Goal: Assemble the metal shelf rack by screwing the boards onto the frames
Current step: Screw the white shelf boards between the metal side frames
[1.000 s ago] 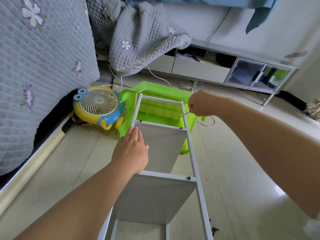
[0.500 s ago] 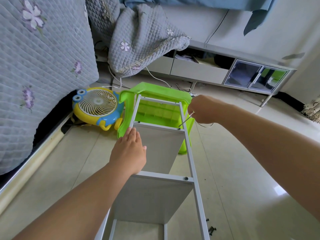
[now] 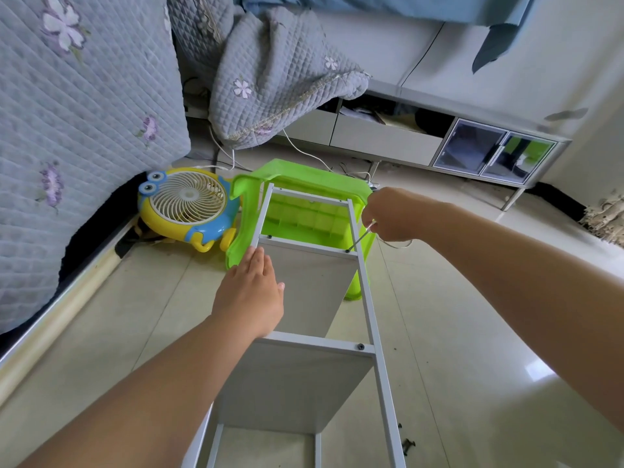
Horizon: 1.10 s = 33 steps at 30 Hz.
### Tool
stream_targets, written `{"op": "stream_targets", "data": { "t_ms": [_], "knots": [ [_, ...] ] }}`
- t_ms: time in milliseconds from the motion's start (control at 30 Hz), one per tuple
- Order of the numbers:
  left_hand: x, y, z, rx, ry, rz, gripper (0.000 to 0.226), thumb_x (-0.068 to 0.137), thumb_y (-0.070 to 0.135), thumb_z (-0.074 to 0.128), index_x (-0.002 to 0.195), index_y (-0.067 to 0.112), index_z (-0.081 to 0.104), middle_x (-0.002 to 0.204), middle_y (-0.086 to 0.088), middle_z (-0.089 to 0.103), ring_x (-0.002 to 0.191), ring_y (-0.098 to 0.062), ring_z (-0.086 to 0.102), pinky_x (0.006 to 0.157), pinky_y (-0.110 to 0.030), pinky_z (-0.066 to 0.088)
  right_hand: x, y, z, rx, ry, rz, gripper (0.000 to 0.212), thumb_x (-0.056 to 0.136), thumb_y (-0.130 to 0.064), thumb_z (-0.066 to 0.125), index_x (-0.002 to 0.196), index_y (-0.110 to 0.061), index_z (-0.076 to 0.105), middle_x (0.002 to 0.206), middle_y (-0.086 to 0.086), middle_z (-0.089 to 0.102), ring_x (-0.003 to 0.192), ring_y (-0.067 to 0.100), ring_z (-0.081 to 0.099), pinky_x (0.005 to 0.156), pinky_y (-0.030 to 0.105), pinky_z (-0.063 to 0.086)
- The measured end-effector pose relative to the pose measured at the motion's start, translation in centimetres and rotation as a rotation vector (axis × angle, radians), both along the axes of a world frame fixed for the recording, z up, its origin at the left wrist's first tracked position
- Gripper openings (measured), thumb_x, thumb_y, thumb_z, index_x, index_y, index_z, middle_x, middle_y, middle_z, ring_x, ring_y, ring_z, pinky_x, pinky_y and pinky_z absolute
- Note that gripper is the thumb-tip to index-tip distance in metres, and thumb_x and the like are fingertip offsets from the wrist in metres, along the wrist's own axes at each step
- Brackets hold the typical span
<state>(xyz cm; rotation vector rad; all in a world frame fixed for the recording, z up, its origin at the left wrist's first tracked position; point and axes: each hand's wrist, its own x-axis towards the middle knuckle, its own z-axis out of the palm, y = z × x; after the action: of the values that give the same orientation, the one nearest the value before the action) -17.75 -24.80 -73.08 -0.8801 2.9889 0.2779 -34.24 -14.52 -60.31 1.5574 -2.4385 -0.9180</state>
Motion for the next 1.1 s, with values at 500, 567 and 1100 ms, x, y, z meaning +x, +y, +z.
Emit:
{"op": "stream_targets", "data": {
  "t_ms": [500, 567, 1100],
  "knots": [
    [0.2, 0.2, 0.3, 0.019, -0.024, 0.011, 0.058, 0.101, 0.030, 0.021, 0.147, -0.001, 0.003, 0.157, -0.011, -0.005, 0.145, -0.020, -0.007, 0.117, -0.032, 0.006, 0.8, -1.7, 0.8, -0.103, -0.192, -0.234, 0.016, 0.090, -0.009, 0.038, 0.074, -0.007, 0.044, 0.067, 0.002, 0.038, 0.071, 0.022, 0.043, 0.056, 0.026, 0.035],
    [0.2, 0.3, 0.3, 0.017, -0.024, 0.014, 0.058, 0.101, 0.030, 0.021, 0.147, -0.001, 0.003, 0.157, -0.012, -0.005, 0.145, -0.020, -0.007, 0.118, -0.032, 0.006, 0.6, -1.5, 1.0, -0.116, -0.163, -0.213, 0.026, 0.090, -0.006, 0.039, 0.063, -0.009, 0.038, 0.064, 0.002, 0.036, 0.064, 0.020, 0.040, 0.052, 0.025, 0.032],
    [0.6, 0.5, 0.3, 0.009, -0.022, -0.003, 0.057, 0.101, 0.030, 0.020, 0.146, -0.002, 0.003, 0.156, -0.012, -0.004, 0.145, -0.021, -0.007, 0.118, -0.031, 0.003, 0.4, 0.4, 0.8, -0.315, -0.295, -0.308, 0.029, 0.098, -0.016, 0.035, 0.119, 0.001, 0.045, 0.118, 0.017, 0.054, 0.089, 0.024, 0.045, 0.077, 0.031, 0.037]
  ]
}}
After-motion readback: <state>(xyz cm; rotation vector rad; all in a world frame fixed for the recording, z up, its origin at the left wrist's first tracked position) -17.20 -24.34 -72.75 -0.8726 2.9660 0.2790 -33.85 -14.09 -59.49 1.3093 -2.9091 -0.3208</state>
